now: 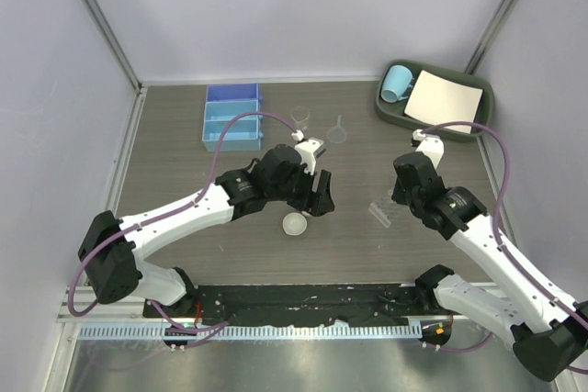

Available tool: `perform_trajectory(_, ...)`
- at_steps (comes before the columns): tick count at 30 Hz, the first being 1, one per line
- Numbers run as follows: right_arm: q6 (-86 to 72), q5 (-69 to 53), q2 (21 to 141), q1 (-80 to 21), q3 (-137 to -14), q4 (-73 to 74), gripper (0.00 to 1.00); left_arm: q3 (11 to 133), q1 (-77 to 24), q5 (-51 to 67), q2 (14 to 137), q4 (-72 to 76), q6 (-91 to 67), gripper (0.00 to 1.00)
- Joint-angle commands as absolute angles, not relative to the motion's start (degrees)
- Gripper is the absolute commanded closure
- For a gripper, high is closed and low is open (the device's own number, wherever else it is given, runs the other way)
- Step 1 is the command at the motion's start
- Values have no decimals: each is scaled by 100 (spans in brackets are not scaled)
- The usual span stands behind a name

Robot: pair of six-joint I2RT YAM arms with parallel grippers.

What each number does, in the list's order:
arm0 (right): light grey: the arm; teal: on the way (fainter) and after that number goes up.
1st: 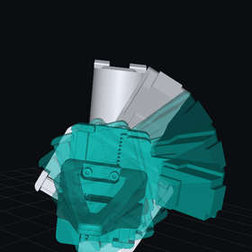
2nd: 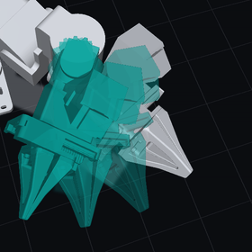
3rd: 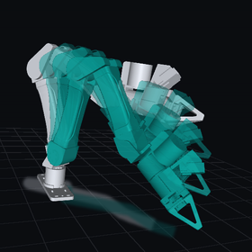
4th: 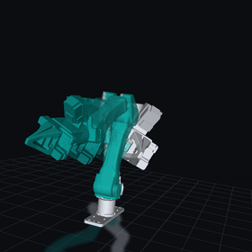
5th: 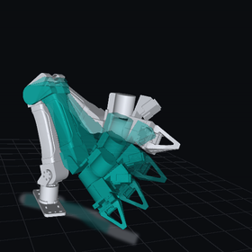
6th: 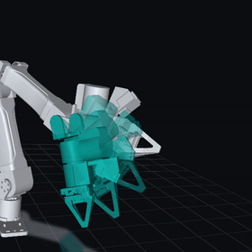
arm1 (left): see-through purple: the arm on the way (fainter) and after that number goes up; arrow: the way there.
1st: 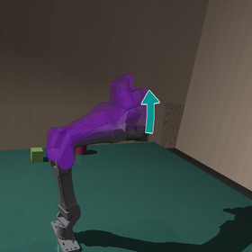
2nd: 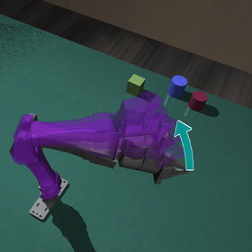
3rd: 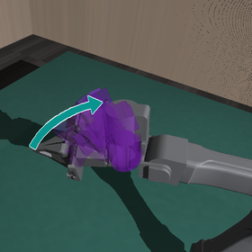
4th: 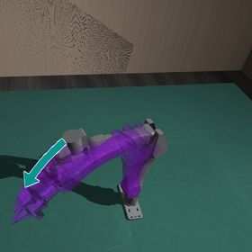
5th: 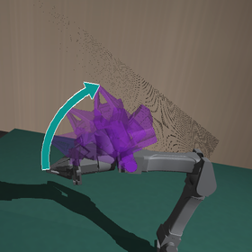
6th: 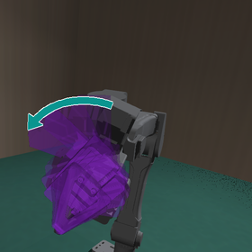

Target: Organize the chemistry lab equipment

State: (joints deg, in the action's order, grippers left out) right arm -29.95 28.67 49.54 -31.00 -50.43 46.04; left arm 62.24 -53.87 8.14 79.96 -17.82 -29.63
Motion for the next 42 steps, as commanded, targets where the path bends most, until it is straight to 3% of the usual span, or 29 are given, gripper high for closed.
perform_trajectory(1,-3164,3050,5123,-3120,-4870,3938,99,6161,-5370,826,7875,-1459,-2971,28)
perform_trajectory(42,-3788,3911,6143,-3120,-4157,2742,99,6100,-5370,633,7673,-1608,-2681,28)
